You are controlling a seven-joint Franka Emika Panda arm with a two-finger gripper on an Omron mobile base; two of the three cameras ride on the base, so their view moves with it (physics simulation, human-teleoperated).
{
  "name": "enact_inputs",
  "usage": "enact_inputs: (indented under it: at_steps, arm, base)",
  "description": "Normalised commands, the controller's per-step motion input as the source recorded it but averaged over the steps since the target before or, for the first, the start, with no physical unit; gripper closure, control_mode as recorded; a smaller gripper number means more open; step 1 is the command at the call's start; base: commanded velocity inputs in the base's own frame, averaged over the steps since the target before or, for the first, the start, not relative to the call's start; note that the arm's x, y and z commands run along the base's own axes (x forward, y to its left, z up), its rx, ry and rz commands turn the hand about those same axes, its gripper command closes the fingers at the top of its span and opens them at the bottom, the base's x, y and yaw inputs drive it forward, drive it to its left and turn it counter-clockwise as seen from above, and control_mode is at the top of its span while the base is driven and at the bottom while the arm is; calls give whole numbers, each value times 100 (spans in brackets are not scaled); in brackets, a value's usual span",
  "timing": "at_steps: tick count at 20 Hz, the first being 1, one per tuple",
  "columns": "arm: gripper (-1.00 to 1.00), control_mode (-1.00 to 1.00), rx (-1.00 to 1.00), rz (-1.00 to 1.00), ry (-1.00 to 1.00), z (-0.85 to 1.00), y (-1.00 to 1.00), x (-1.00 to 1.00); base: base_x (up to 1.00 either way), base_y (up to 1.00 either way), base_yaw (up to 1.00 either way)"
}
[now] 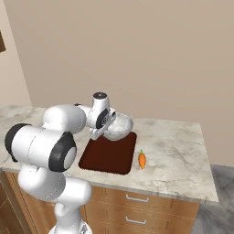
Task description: Place the two vegetables and bowl onto the tray for setting up a vegetable dip station.
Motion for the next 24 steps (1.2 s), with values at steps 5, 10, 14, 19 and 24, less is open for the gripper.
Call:
enact_inputs:
  at_steps: [5, 10, 14, 19, 24]
  arm:
    - [100, -100, 0, 0, 0, -13, 1, 10]
    - [100, -100, 0, 0, 0, -12, 0, 10]
    - [100, -100, 0, 0, 0, -12, 0, 11]
    - [100, -100, 0, 0, 0, -12, 0, 11]
    - [100, -100, 0, 0, 0, -11, 0, 3]
  base:
    - [0, 0, 0]
    - [0, 0, 0]
    - [0, 0, 0]
    - [0, 0, 0]
    - [0, 0, 0]
